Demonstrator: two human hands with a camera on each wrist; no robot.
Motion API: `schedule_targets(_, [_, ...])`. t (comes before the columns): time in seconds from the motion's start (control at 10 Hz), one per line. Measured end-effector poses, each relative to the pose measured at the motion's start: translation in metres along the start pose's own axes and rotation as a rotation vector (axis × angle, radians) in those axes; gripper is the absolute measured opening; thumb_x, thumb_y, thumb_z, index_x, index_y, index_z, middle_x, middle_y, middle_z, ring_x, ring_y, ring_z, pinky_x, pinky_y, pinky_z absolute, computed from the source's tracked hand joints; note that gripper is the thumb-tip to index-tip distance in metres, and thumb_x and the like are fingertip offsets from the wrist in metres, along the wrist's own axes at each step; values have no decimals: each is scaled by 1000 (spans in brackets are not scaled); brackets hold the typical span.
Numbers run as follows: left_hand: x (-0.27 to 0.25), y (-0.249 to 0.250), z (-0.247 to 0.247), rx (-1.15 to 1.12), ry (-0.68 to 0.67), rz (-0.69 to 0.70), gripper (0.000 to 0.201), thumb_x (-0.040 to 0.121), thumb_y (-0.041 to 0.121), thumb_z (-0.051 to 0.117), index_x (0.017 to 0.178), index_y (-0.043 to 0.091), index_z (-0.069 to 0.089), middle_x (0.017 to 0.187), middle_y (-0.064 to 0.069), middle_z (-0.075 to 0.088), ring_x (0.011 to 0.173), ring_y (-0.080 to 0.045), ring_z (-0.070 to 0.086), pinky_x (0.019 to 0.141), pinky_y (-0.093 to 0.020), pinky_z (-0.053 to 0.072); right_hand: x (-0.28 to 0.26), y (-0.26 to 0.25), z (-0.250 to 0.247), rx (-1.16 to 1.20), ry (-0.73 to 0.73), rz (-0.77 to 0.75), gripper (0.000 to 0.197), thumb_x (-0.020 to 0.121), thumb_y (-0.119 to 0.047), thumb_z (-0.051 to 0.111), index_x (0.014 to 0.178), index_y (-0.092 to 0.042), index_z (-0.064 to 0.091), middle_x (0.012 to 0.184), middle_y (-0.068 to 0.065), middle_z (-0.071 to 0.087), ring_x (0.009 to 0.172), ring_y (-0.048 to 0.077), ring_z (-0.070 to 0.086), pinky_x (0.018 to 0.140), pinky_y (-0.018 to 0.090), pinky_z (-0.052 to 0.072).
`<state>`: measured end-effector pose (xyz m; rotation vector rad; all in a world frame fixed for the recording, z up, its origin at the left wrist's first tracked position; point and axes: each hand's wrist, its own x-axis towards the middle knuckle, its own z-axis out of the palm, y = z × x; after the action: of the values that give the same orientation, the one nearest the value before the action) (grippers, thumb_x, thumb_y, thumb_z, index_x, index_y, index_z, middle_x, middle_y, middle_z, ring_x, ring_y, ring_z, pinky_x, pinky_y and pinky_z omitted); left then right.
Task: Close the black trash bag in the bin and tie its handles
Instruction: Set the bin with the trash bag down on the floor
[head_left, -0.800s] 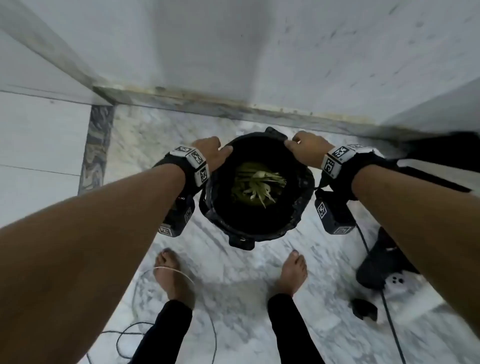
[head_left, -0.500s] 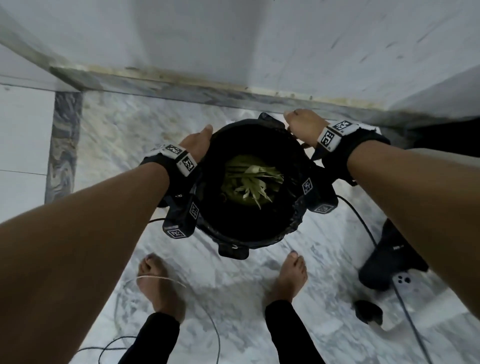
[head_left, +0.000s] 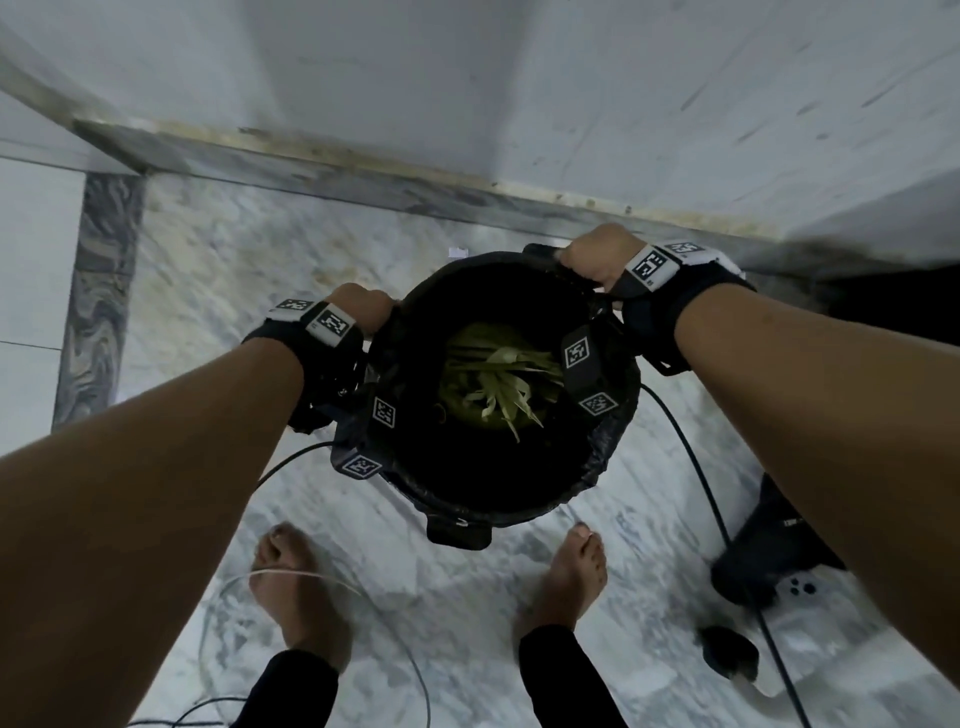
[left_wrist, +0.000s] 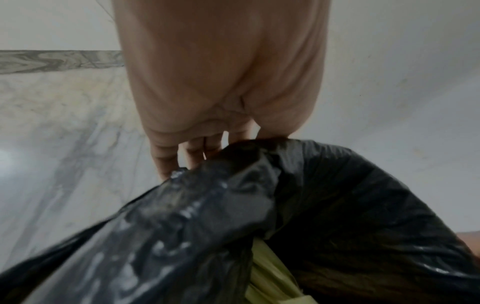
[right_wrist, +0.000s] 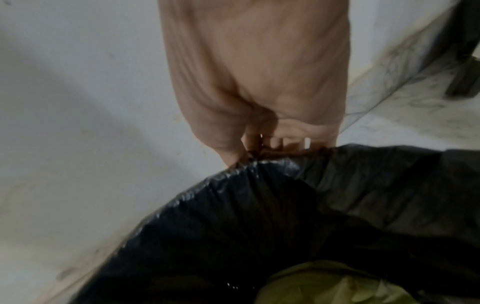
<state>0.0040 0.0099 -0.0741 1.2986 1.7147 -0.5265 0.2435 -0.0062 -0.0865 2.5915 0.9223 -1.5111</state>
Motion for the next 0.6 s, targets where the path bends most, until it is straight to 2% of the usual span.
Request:
schedule_targets(0.1, [6, -3, -4, -308, 64, 11, 33, 98, 15, 40, 119, -4, 57, 96, -20, 64, 97, -31, 58, 74, -33, 45, -7, -10, 9, 115, 149, -102, 34, 97, -17, 43, 121, -2, 62, 118, 13, 63, 111, 27, 58, 81, 26, 46])
schedule_targets(0.2, [5, -3, -11, -254, 273, 148, 36, 99, 20, 41, 111, -9, 59, 117, -27, 62, 110, -38, 57, 81, -33, 42, -13, -14, 9, 247, 360, -224, 20, 94, -18, 49, 101, -9, 65, 94, 4, 57, 87, 17, 53, 71, 20, 36])
schedule_targets(0.3, [-9, 1, -24, -260, 342, 222, 36, 99, 26, 40, 114, -3, 55, 120, -25, 60, 109, -39, 56, 73, -30, 34, -23, -14, -1, 252, 364, -283, 14, 96, -19, 46, 94, -11, 58, 94, 5, 55, 87, 17, 51, 72, 21, 35])
schedule_targets(0.4, [-24, 3, -31, -180, 281, 288, 47, 90, 47, 51, 103, 3, 62, 101, -18, 66, 95, -33, 61, 72, -30, 38, -37, -7, -10, 202, 204, -291, 28, 91, -39, 53, 83, -12, 55, 83, 5, 55, 78, 21, 54, 71, 27, 40])
schedule_targets(0.5, [-40, -2, -39, -44, 217, 360, 36, 81, 41, 67, 98, 9, 68, 87, -10, 64, 85, -28, 62, 70, -30, 47, -55, 6, -19, -47, 18, -324, 38, 78, -46, 70, 94, -13, 64, 88, 0, 60, 82, 16, 58, 68, 25, 43])
schedule_targets(0.6, [-52, -9, -46, 19, 251, 433, 22, 83, 19, 65, 101, 6, 68, 92, -18, 69, 92, -35, 65, 72, -32, 49, -72, 18, -26, -342, 2, -398, 35, 76, -34, 75, 101, -11, 68, 97, 5, 64, 95, 23, 61, 73, 27, 45])
